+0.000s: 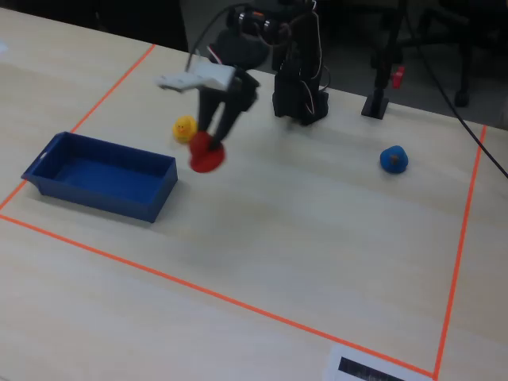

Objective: Grasp red duck and put it into box.

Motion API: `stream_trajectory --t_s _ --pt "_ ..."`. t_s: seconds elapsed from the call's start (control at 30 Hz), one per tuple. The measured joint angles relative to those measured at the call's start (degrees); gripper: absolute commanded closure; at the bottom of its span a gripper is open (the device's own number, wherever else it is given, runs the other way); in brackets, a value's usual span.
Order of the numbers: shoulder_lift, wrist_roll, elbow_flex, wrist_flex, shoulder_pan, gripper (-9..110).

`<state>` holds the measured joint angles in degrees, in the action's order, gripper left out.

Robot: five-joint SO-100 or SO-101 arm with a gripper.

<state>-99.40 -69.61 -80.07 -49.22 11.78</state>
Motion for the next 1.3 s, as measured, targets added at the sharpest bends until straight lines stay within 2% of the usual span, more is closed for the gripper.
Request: stream_trajectory --t_s 0.17,0.3,0.73,0.9,1.03,1.3 --pt "10.2 -2.37 1.93 4.04 16.79 101" --pt "17.84 -2.46 4.48 7.29 21.45 101" --pt "44.74 -5.19 15.38 14.06 23.64 101" --pt "47.29 -7.65 17.67 15.21 25.84 101" --pt "47.72 -8.53 17.75 15.56 27.25 87" --pt "46.85 -7.56 20.65 7.03 29.09 87"
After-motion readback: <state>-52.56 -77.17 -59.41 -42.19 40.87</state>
